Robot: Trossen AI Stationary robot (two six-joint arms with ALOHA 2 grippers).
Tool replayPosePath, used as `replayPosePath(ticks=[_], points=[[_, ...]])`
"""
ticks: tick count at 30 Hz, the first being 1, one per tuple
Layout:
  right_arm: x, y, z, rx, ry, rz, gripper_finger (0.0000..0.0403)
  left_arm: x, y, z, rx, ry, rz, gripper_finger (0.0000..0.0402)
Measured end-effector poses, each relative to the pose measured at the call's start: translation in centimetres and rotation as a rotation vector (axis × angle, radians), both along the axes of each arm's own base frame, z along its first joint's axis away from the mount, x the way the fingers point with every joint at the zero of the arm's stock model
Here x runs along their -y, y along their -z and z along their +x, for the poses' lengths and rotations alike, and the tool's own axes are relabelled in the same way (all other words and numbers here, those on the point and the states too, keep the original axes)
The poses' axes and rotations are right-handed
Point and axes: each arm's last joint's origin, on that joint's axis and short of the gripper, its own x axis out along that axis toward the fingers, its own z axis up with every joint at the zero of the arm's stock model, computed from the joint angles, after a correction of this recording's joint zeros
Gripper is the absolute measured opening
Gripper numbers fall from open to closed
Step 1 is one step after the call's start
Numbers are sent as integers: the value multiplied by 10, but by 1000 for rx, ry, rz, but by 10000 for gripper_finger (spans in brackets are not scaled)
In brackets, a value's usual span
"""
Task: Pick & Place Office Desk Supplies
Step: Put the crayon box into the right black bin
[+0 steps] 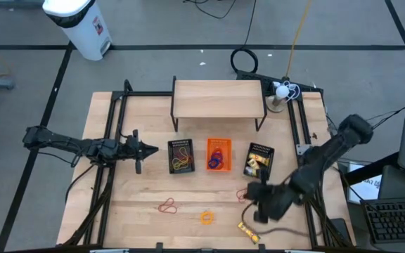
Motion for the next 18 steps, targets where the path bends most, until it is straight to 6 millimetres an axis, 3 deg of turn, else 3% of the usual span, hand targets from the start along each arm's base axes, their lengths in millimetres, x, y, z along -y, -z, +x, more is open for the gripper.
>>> replayPosePath(ticks=[7,18], points=[[-39,9,6,-129,23,23,39,0,0,0,2,0,2,26],[-58,48,14,-296,165,158,186,0,0,0,4,-5,-24,26]])
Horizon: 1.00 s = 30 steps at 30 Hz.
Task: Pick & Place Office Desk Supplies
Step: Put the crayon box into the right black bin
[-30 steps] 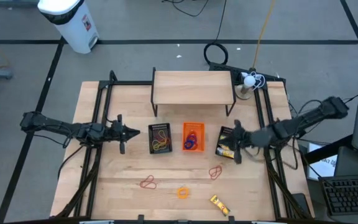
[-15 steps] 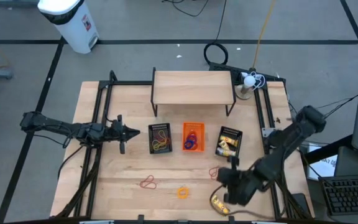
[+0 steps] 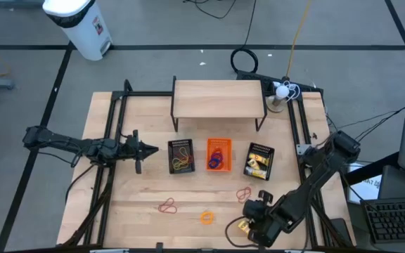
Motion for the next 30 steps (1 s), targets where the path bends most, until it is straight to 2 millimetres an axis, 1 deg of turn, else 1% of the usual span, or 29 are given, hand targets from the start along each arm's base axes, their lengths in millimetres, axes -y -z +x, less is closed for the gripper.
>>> replayPosePath(ticks=[4,7,10,15,18,25,30], points=[[-9,18,5,-81,33,63,229,0,0,0,-5,1,0,26],[-16,31,9,-123,44,120,242,0,1,0,-6,1,3,26],[-22,41,14,-131,68,152,244,0,0,0,-9,5,26,26],[-23,51,15,-153,86,134,244,0,1,0,-17,13,64,26],[-23,53,15,-159,91,130,244,0,1,0,-19,15,78,26],[-22,56,14,-153,46,112,244,0,1,0,-20,17,88,26],[-16,74,7,-196,91,127,244,0,1,0,-21,16,84,26]])
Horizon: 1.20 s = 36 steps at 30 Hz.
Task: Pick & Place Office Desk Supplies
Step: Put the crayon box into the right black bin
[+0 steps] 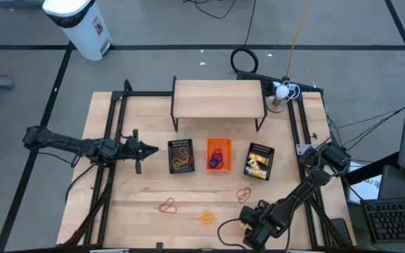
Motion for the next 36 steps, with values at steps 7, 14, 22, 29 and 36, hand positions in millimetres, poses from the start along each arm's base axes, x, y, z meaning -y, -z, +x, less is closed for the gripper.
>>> replayPosePath(ticks=[7,14,22,29,36], points=[[4,9,-6,2,22,-2,239,0,0,0,0,0,0,26],[4,11,-6,2,-6,-9,210,0,0,0,0,0,3,26],[5,11,-3,60,10,-40,156,0,0,0,0,0,3,26],[7,8,7,134,-82,-28,78,0,0,0,0,-1,4,26],[16,-14,22,297,-202,-27,90,0,0,0,0,-2,4,26]])
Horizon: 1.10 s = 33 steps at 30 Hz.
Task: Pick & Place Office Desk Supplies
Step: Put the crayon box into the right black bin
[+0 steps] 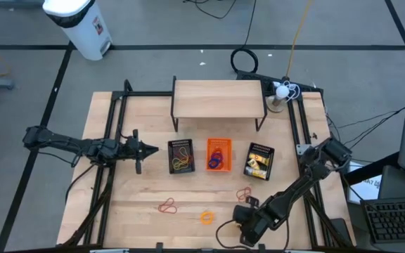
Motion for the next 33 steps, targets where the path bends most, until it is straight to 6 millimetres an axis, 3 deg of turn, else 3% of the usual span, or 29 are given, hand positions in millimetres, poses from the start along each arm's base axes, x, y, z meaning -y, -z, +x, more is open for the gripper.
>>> replayPosePath(ticks=[5,10,14,18,22,27,33], points=[[17,-34,9,168,-87,-42,109,0,0,0,1,-2,0,26],[38,-84,7,378,-182,-117,74,0,0,0,1,-2,-1,26],[63,-118,-8,622,-209,-124,65,0,0,0,1,-2,-1,26],[100,-136,-35,810,-171,-113,76,0,0,0,-1,-1,13,26],[141,-139,-66,1000,-103,-144,86,0,0,0,-2,-3,15,26],[185,-120,-103,1135,4,-215,71,0,0,0,-1,-3,15,26],[213,-91,-131,1182,102,-191,78,0,0,0,-3,-1,27,26]])
